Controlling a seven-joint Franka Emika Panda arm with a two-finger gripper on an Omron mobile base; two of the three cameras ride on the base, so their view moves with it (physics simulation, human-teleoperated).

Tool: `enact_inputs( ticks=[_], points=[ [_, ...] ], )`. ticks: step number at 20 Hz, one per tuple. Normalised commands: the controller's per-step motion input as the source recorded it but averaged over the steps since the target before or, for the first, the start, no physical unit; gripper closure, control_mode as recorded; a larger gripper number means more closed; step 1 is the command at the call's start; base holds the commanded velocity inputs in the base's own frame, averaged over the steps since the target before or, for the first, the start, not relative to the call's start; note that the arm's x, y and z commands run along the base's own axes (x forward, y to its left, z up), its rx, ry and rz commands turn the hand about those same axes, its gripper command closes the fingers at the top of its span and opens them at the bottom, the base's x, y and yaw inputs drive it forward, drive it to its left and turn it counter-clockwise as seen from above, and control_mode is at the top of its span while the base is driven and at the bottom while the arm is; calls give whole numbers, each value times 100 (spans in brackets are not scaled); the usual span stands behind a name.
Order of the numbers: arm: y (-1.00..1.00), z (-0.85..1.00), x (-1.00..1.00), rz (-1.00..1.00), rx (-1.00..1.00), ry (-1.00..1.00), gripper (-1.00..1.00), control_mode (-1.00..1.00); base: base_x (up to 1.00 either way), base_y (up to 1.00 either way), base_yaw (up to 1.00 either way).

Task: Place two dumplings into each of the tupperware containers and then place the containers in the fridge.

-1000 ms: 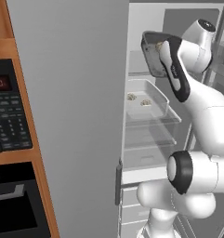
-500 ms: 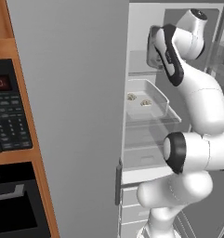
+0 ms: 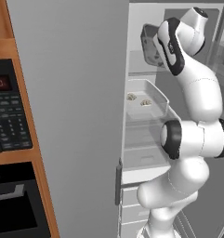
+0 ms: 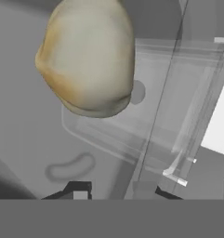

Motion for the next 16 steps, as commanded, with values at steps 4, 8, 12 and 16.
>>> enact_inputs(
  ticks=[4,8,12,16],
  points=[
    [2,-17,0,0,0,-7,100,-100,0,0,0],
    [0,0,0,0,0,0,100,100,0,0,0],
    [0,0,0,0,0,0,100,100,0,0,0],
    [0,0,0,0,0,0,100,100,0,0,0]
  ],
)
